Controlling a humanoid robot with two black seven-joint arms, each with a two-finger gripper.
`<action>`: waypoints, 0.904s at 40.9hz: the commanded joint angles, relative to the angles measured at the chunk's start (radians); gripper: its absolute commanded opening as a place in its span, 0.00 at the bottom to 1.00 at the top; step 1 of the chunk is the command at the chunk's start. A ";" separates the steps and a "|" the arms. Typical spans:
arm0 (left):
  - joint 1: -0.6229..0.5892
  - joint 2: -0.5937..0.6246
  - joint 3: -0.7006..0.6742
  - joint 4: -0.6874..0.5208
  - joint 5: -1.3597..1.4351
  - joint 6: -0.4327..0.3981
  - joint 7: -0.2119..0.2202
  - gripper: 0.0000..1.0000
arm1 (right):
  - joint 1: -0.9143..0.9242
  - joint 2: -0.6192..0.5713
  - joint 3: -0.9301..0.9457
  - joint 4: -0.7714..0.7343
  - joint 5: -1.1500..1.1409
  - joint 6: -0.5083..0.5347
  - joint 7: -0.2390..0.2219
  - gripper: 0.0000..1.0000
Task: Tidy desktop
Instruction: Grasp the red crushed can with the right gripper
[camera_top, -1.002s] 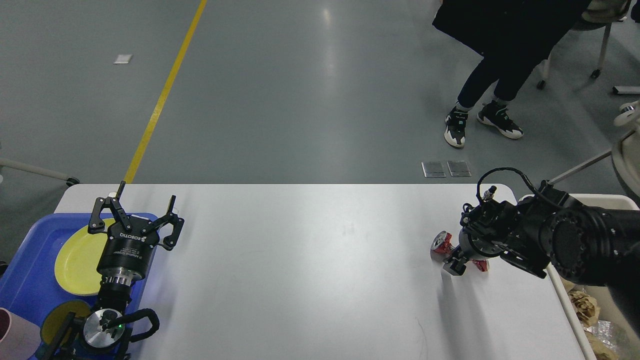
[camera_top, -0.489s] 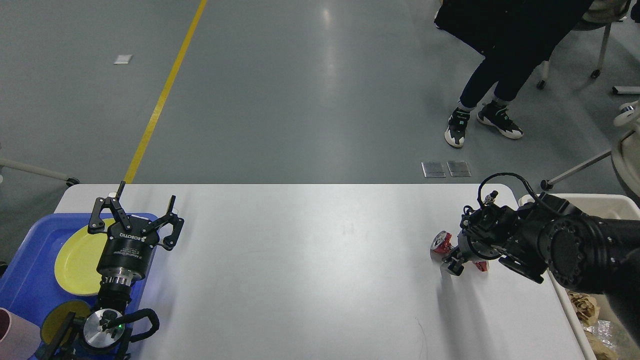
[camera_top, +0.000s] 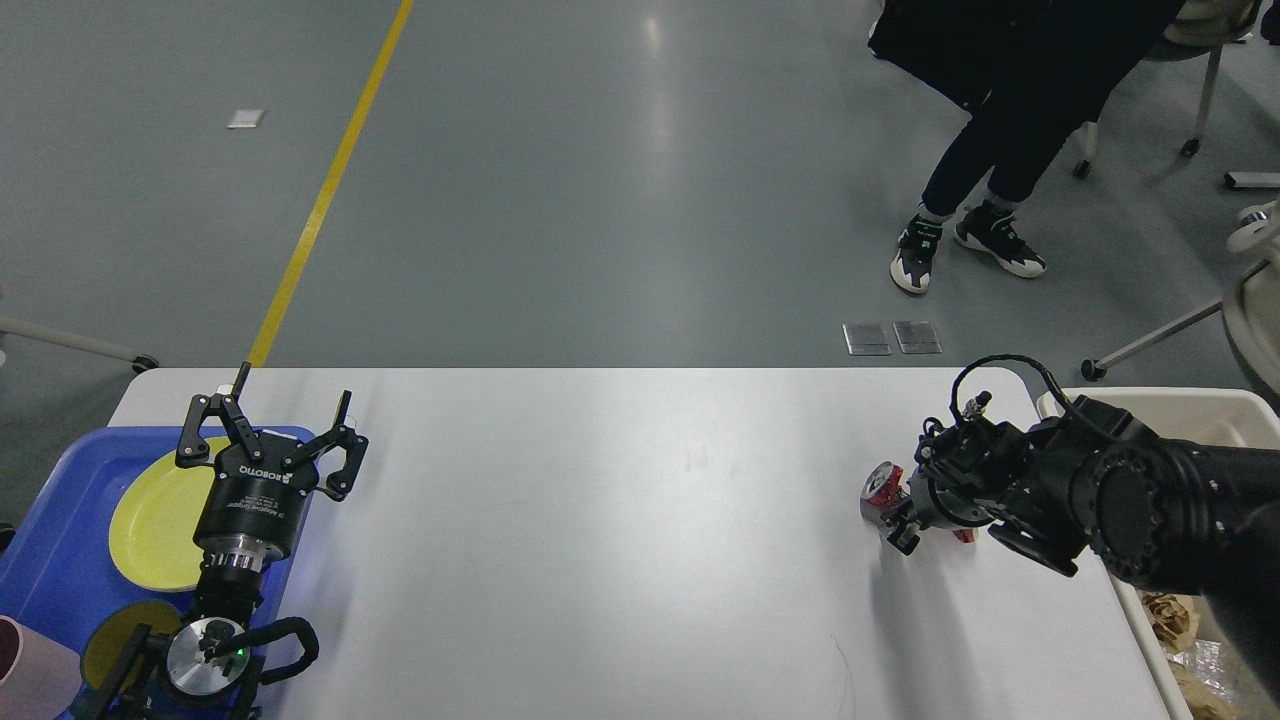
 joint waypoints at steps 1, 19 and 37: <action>0.000 0.000 0.000 -0.001 0.000 0.000 0.000 0.96 | -0.011 0.000 -0.001 -0.002 0.006 0.000 -0.002 0.54; 0.000 0.000 0.000 0.000 0.000 0.000 0.000 0.96 | -0.026 -0.003 0.003 -0.026 0.059 0.019 -0.051 0.00; 0.000 0.000 0.000 0.000 0.000 0.000 0.000 0.96 | 0.022 -0.015 0.022 0.009 0.188 0.059 -0.042 0.00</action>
